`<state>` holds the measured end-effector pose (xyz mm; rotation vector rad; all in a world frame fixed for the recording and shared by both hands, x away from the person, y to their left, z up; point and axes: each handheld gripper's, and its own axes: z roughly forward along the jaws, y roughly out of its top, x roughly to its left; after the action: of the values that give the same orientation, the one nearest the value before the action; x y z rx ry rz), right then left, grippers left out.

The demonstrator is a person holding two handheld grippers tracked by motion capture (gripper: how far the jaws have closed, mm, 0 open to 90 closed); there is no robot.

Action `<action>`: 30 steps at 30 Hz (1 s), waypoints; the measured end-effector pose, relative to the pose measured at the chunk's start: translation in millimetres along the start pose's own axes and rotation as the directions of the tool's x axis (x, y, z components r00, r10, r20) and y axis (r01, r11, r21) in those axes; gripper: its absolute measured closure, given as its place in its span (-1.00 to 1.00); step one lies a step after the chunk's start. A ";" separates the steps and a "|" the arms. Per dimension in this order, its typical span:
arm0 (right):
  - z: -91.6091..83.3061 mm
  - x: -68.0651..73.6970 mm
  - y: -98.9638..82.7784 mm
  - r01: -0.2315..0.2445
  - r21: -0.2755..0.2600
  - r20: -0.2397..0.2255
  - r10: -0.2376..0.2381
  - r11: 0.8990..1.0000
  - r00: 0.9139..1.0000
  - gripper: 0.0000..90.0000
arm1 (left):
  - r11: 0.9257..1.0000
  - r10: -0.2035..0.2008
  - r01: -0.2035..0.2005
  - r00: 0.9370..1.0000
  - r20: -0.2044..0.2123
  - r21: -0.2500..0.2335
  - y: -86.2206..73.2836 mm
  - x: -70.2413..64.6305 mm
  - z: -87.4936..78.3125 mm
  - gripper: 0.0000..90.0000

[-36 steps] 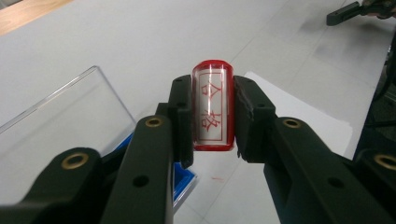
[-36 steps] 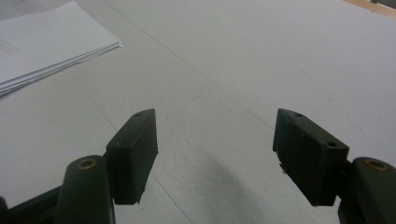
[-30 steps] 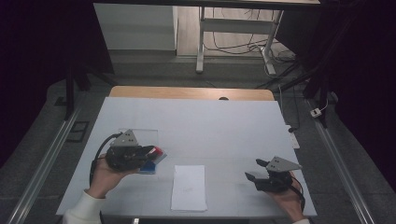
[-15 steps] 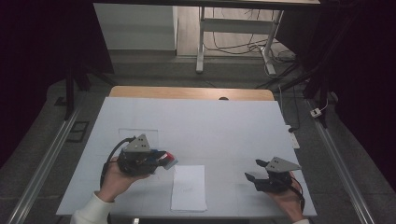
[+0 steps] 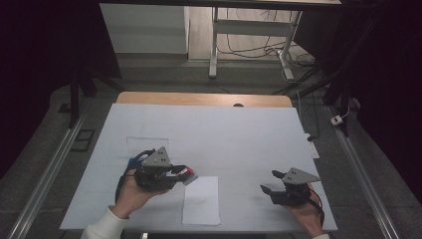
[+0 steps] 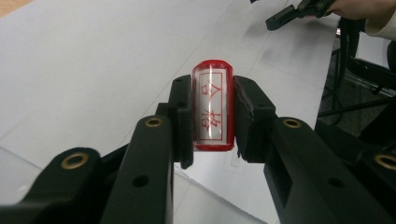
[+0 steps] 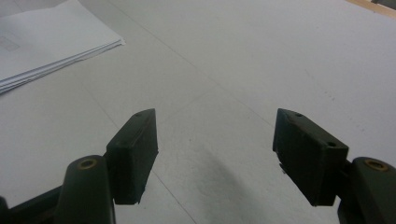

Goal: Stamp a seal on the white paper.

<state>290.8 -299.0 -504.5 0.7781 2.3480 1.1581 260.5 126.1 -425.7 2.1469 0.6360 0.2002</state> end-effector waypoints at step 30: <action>-5.1 2.4 -1.0 0.000 0.000 0.022 0.000 1.000 1.000 -0.32 | 0.977 0.074 -0.075 0.997 0.012 0.202 2.8 -19.1 57.5 0.56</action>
<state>285.7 -301.0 -502.7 0.7870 2.3299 1.1444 265.7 74.6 -457.3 2.3686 0.5955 0.1768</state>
